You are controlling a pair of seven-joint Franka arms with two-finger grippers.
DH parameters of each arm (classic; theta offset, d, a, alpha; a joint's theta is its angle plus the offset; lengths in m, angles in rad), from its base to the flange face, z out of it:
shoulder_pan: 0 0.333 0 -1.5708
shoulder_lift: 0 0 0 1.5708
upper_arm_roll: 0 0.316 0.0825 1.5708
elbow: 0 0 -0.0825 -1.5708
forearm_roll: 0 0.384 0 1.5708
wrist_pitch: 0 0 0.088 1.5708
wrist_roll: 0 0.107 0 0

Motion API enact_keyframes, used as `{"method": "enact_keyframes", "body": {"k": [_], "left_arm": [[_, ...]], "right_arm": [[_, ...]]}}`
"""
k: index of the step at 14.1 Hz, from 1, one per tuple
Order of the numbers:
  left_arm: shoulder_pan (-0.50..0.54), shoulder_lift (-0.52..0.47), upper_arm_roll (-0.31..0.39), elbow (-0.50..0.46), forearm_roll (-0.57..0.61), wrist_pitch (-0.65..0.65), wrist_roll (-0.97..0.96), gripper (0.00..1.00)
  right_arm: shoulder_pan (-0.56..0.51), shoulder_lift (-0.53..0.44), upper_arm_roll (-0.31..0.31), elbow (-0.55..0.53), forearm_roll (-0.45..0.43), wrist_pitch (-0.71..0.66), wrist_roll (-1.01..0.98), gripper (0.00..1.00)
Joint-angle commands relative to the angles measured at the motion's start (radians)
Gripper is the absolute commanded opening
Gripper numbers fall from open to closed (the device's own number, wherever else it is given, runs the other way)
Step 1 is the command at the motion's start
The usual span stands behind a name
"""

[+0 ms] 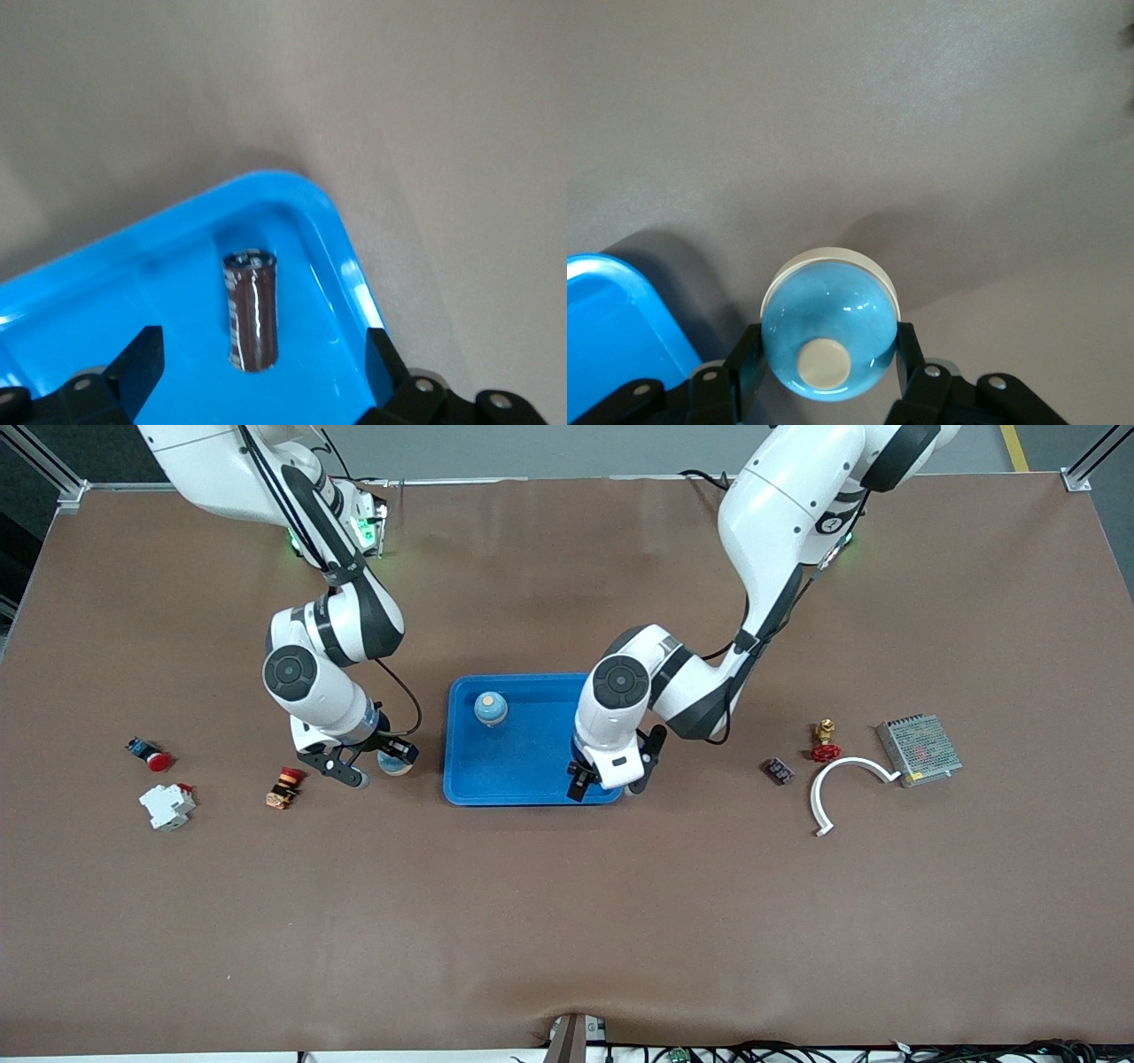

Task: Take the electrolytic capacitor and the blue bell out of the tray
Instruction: 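Set the bell down with the right gripper while the left gripper grasps capacitor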

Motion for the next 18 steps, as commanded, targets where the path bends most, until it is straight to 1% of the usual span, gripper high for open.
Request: {"method": "enact_keyframes", "body": {"k": [1,3,5,7,9,12,14,16,18], "left_arm": [[-0.060,0.032,0.053,0.025,-0.004,0.039,-0.064,1.00],[-0.097,0.046,0.098,0.027,-0.004,0.066,-0.121,1.00],[-0.116,0.063,0.118,0.033,-0.004,0.071,-0.125,1.00],[-0.116,0.068,0.118,0.033,-0.003,0.071,-0.115,1.00],[-0.122,0.071,0.118,0.031,-0.003,0.070,-0.110,1.00],[-0.130,0.072,0.118,0.033,-0.001,0.056,-0.104,1.00],[-0.134,0.069,0.118,0.031,0.001,0.056,-0.104,1.00],[-0.142,0.068,0.118,0.031,0.010,0.051,-0.104,1.00],[-0.142,0.068,0.116,0.031,0.043,-0.002,-0.102,1.00]], "right_arm": [[-0.006,0.011,0.001,-0.005,-0.021,0.020,-0.001,0.00],[-0.007,0.037,0.000,0.003,-0.024,0.018,-0.004,0.00],[-0.010,0.075,0.000,0.025,-0.040,0.020,-0.002,0.00],[-0.010,0.111,0.000,0.040,-0.043,0.038,-0.002,0.00],[-0.010,0.123,0.001,0.038,-0.043,0.076,-0.002,0.00],[-0.015,0.128,0.001,0.040,-0.040,0.081,0.002,0.00],[-0.016,0.128,0.001,0.038,-0.038,0.081,0.013,0.99],[-0.016,0.123,0.001,0.038,-0.037,0.066,0.015,1.00],[-0.013,0.112,0.001,0.040,-0.037,0.029,0.013,1.00]]}}
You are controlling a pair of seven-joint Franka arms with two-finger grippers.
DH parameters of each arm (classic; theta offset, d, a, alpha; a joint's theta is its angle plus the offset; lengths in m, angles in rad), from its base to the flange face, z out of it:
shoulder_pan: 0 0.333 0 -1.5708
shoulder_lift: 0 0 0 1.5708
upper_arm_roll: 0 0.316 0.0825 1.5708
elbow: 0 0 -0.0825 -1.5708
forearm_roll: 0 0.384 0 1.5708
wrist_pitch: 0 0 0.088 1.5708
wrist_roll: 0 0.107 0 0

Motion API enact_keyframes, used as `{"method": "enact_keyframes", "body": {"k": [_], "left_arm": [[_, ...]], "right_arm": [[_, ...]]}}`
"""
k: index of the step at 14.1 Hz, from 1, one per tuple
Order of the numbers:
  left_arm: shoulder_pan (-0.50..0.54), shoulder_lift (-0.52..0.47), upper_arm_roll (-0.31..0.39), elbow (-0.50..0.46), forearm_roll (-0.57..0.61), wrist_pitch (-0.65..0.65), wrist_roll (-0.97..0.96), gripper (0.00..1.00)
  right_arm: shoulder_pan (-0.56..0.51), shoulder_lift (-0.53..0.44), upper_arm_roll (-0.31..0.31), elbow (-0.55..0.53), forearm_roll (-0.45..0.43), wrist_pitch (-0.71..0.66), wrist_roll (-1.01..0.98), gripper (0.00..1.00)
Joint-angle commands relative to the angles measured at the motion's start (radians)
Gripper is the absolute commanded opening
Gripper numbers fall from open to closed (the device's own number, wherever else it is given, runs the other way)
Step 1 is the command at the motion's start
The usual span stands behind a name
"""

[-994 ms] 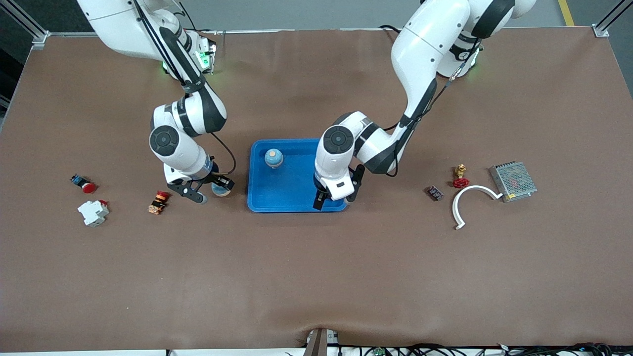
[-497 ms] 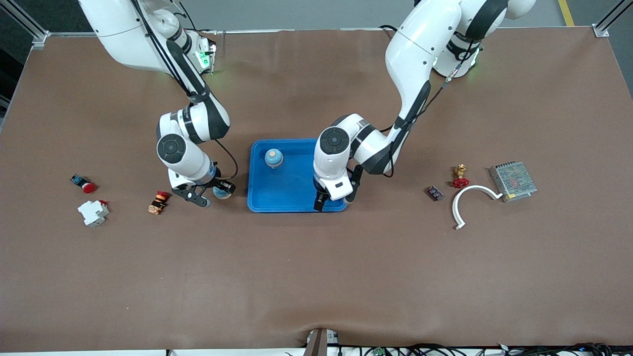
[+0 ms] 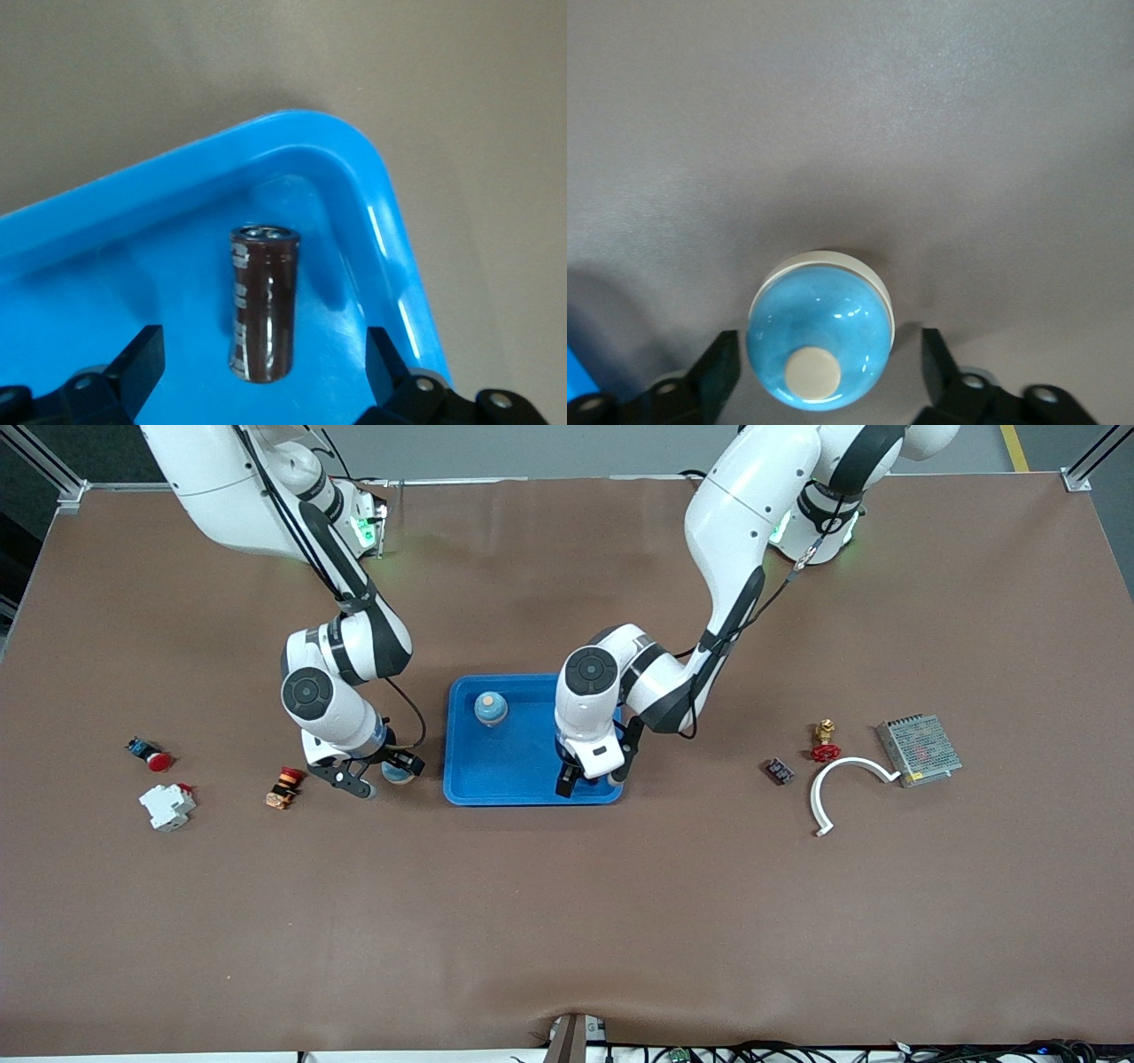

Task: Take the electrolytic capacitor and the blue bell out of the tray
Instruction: 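Set the bell down with the right gripper while the left gripper grasps capacitor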

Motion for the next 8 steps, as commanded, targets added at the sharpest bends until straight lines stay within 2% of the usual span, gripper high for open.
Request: {"method": "enact_keyframes", "body": {"k": [1,4,5,6,8], "left_arm": [[-0.016,0.011,0.017,0.025,0.031,-0.052,0.002,0.96],[-0.015,0.020,0.015,0.025,0.030,-0.052,0.002,0.76],[-0.015,0.022,0.015,0.023,0.028,-0.052,0.003,0.66],[-0.013,0.022,0.014,0.023,0.028,-0.052,0.005,0.50],[-0.015,0.022,0.014,0.023,0.028,-0.052,0.022,0.04]], "right_arm": [[-0.010,-0.019,0.006,0.017,-0.012,-0.067,0.011,1.00],[-0.010,-0.068,0.006,0.054,-0.006,-0.223,0.014,1.00],[-0.007,-0.085,0.007,0.057,-0.003,-0.249,0.019,1.00],[-0.002,-0.100,0.009,0.056,-0.001,-0.257,0.049,1.00],[0.048,-0.114,0.010,0.057,-0.001,-0.263,0.153,1.00]]}}
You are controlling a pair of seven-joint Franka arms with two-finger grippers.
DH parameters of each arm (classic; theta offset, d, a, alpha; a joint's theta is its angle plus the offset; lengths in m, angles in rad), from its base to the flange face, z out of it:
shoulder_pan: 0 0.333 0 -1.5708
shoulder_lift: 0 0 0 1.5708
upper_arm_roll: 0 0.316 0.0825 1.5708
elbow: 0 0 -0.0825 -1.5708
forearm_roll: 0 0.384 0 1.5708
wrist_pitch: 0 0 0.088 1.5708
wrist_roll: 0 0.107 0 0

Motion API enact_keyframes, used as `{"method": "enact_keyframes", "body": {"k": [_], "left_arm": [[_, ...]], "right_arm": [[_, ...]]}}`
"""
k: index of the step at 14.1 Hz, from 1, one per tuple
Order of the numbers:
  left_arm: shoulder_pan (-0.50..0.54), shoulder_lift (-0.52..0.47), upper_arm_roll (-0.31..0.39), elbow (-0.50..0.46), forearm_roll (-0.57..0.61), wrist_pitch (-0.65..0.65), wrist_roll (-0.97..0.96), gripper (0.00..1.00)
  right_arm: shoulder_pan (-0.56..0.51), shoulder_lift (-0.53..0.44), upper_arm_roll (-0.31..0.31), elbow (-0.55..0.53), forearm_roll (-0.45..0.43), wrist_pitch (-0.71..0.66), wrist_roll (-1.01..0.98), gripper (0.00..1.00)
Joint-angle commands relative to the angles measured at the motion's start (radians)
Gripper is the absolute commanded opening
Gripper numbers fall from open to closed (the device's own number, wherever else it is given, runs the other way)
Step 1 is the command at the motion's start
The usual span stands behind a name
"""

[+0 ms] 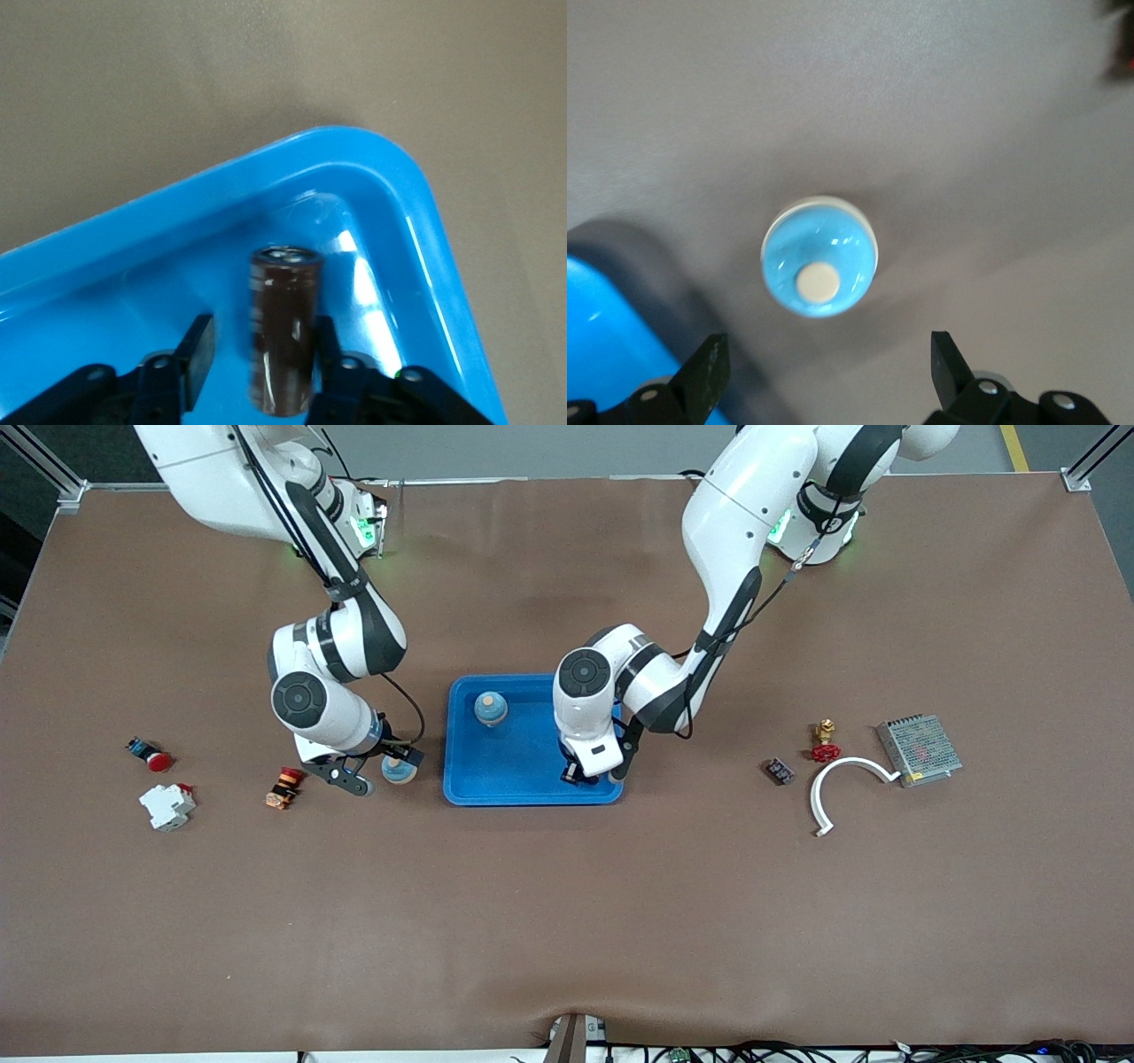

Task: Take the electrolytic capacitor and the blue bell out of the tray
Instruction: 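Grasp the second bell with the right gripper while the left gripper lifts capacitor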

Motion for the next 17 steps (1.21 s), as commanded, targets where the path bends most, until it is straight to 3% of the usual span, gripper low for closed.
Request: {"method": "enact_keyframes", "body": {"k": [1,4,10,12,17], "left_arm": [[-0.012,0.013,0.013,0.023,0.013,-0.011,0.022,0.00],[-0.004,-0.016,0.012,0.026,0.013,-0.050,0.047,0.00],[0.057,-0.107,0.004,0.089,-0.004,-0.308,0.228,0.00],[0.109,-0.169,0.007,0.079,-0.007,-0.386,0.382,0.00],[0.265,-0.222,0.010,0.075,-0.011,-0.558,0.668,0.00]], "right_arm": [[0.065,-0.032,0.006,-0.010,-0.004,-0.009,0.141,1.00],[0.099,-0.046,0.006,-0.010,-0.002,0.000,0.195,1.00],[0.165,-0.037,0.007,-0.021,-0.001,0.112,0.342,1.00],[0.182,-0.036,0.007,-0.021,0.007,0.121,0.379,1.00],[0.242,-0.029,0.007,-0.053,0.071,0.194,0.382,1.00]]}}
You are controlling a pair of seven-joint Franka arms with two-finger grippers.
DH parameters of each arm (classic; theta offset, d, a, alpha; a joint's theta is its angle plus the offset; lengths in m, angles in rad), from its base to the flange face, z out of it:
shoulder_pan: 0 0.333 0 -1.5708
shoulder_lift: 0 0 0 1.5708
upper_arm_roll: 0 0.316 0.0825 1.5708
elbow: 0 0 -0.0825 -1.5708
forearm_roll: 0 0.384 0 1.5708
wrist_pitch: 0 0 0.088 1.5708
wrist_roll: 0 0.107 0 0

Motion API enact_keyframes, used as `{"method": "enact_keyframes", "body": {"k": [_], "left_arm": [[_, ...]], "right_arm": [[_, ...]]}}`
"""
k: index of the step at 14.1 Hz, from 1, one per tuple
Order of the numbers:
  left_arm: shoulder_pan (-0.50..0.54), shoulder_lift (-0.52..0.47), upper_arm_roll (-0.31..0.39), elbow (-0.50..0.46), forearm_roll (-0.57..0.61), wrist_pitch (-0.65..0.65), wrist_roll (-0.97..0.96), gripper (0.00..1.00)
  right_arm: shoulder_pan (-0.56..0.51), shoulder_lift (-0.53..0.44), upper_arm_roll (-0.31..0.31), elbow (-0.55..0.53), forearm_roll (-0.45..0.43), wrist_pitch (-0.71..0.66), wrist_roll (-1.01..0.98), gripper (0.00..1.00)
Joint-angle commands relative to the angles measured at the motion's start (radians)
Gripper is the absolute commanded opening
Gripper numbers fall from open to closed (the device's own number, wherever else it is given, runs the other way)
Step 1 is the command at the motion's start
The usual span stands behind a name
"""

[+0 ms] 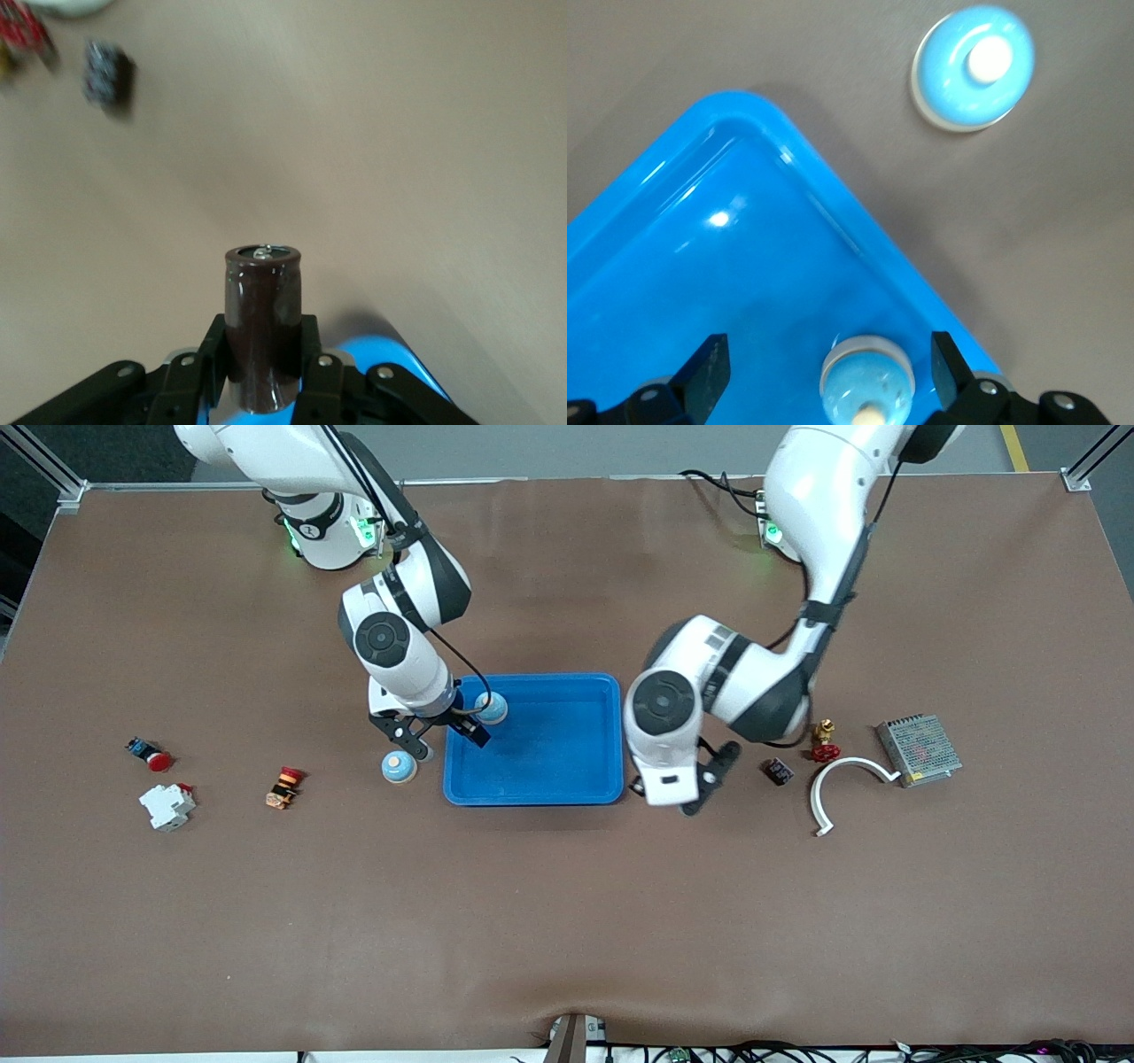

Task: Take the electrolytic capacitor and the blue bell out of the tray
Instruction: 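Grasp the second bell with the right gripper while the left gripper lifts capacitor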

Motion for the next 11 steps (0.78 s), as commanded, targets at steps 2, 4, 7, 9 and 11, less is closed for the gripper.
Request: {"method": "enact_keyframes", "body": {"k": [2,4,7,9,11], "left_arm": [[0.115,-0.042,-0.003,-0.034,-0.011,-0.101,0.200,0.00],[0.176,-0.054,-0.003,-0.043,-0.011,-0.125,0.302,0.00],[0.260,-0.051,-0.002,-0.055,0.002,-0.130,0.426,0.00],[0.334,-0.057,-0.003,-0.089,0.005,-0.130,0.588,0.00],[0.392,-0.089,-0.003,-0.152,0.005,-0.121,0.775,0.00]], "right_arm": [[0.042,0.012,-0.005,-0.050,0.022,0.091,0.026,1.00],[0.063,0.034,-0.005,-0.051,0.022,0.123,0.060,1.00],[0.082,0.052,-0.005,-0.051,0.022,0.137,0.068,1.00],[0.096,0.054,-0.005,-0.053,0.022,0.132,0.077,1.00],[0.106,0.063,-0.005,-0.054,0.022,0.126,0.077,1.00]]}}
